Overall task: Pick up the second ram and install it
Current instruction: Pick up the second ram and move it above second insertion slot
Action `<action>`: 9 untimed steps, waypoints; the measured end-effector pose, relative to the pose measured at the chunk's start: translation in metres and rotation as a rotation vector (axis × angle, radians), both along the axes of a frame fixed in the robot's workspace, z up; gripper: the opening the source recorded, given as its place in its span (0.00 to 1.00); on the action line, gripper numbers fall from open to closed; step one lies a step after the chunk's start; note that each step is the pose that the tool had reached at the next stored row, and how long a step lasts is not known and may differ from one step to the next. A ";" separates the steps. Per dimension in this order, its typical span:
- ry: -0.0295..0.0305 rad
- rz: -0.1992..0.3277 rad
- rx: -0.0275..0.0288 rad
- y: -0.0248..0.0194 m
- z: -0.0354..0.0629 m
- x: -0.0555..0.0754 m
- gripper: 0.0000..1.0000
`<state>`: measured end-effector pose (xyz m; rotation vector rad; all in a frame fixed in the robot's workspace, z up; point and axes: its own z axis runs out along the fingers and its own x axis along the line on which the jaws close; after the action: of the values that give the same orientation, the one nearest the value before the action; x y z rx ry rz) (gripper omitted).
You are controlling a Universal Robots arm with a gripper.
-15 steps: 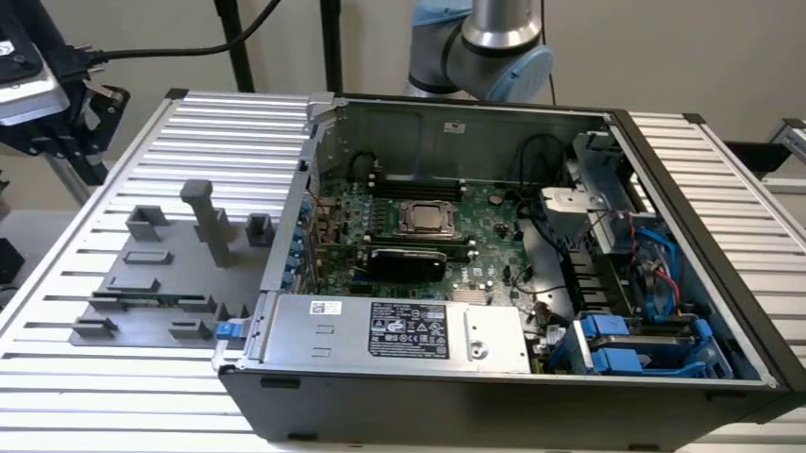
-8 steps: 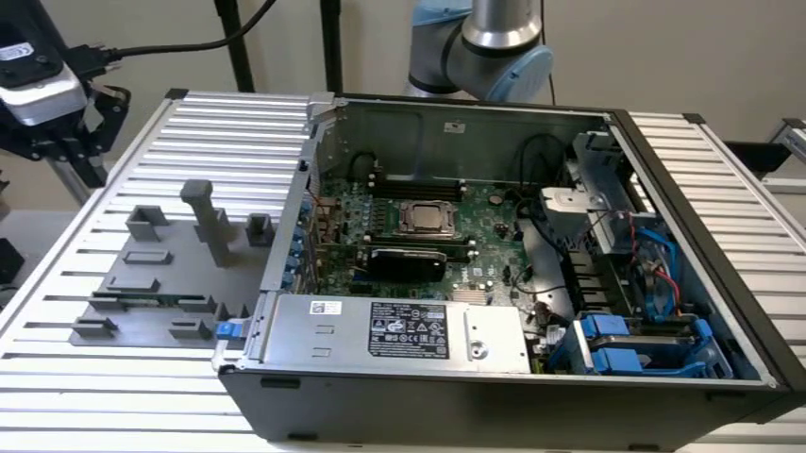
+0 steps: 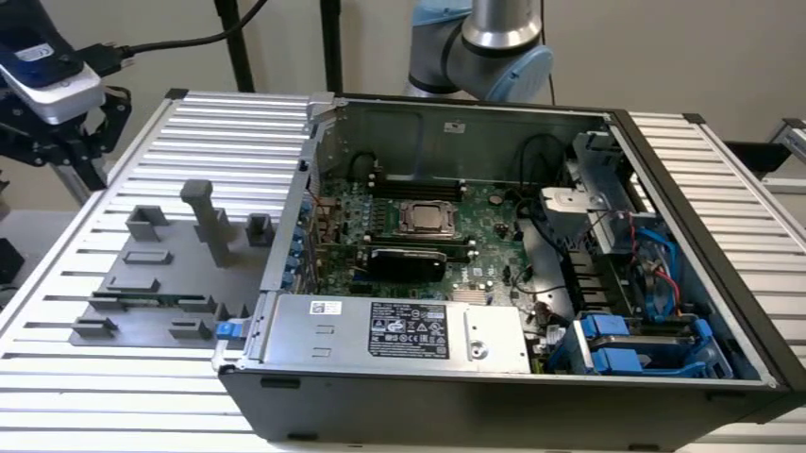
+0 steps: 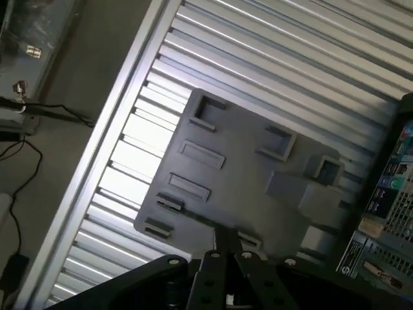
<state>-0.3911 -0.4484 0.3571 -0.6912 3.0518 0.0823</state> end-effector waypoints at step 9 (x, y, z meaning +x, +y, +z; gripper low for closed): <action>-0.0026 0.165 -0.0036 -0.0001 -0.0039 0.000 0.00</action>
<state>-0.3910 -0.4484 0.3532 -0.9417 2.9869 0.0772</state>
